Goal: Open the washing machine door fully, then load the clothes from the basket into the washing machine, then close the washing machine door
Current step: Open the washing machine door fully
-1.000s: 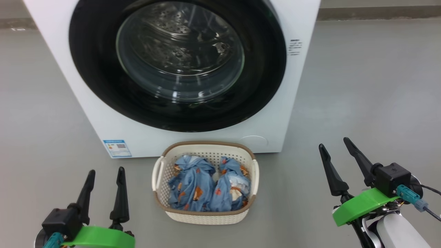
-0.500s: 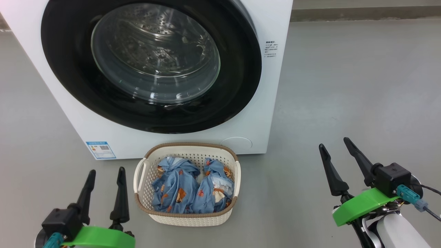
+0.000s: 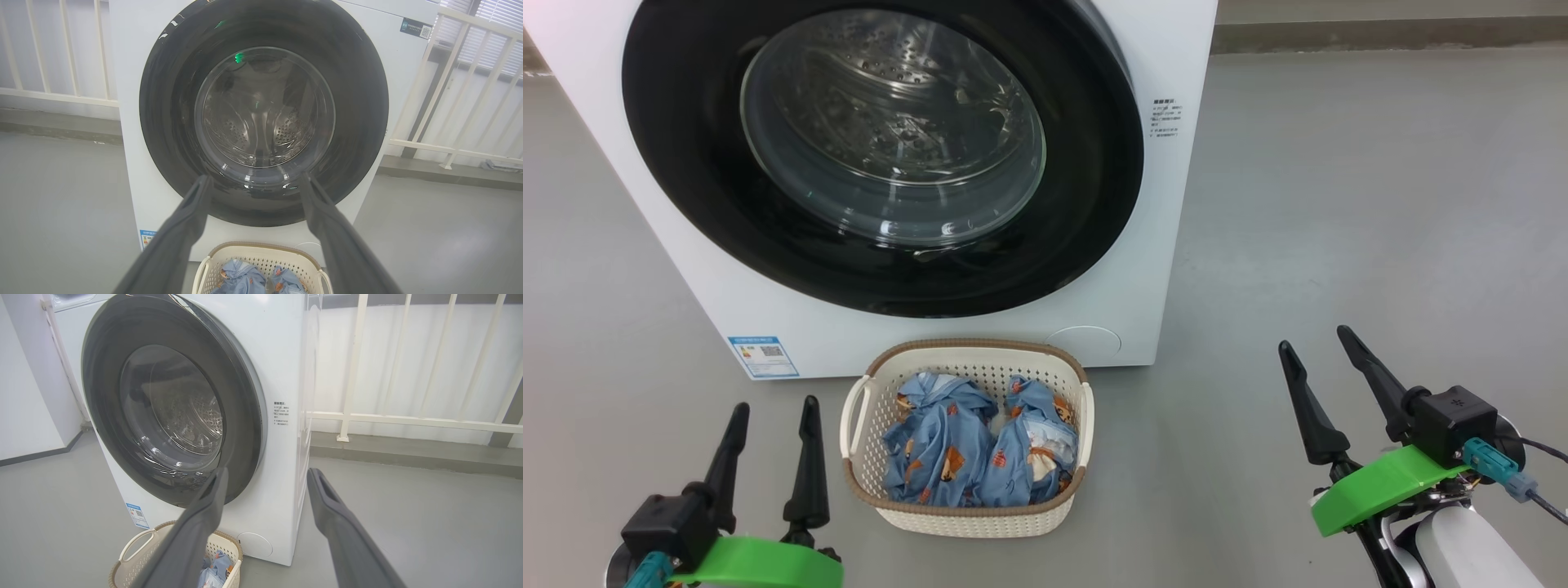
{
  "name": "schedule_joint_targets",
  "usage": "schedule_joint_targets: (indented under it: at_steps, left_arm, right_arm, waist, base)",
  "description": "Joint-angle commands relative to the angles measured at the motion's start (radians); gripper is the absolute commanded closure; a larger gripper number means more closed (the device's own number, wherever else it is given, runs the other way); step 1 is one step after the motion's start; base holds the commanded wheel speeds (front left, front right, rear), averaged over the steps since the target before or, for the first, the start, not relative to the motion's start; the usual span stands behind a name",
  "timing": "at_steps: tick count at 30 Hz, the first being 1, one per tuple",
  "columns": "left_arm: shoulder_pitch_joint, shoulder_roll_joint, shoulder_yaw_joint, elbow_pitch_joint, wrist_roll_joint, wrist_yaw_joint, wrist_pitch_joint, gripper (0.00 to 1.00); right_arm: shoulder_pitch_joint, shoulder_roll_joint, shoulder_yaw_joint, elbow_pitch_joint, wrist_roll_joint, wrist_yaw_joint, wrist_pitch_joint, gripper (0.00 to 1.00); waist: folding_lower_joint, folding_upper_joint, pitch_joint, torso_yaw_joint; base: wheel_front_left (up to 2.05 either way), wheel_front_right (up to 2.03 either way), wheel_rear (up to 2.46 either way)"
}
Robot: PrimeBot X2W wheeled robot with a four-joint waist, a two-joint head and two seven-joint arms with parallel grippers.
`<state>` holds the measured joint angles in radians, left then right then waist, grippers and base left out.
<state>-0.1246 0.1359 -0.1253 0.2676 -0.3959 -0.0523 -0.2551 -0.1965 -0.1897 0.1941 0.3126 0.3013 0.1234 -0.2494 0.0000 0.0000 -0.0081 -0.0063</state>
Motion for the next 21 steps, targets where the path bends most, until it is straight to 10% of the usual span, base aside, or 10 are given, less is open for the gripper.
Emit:
schedule_joint_targets:
  at_steps: [1, 21]
  left_arm:
    - [-0.029, 0.011, 0.037, -0.029, 0.003, -0.003, -0.007, 0.00]
    - [-0.025, 0.012, 0.042, -0.032, 0.007, -0.010, -0.007, 0.00]
  right_arm:
    - [-0.028, -0.009, 0.020, -0.026, 0.000, 0.007, -0.012, 0.00]
    - [-0.027, -0.008, 0.014, -0.028, -0.001, 0.007, -0.012, 0.00]
  waist:
    - [0.0000, 0.0000, 0.000, 0.000]
    - [0.0000, 0.0000, 0.006, 0.000]
  base:
    - [0.00, 0.00, 0.00]
    - [0.00, 0.00, 0.00]
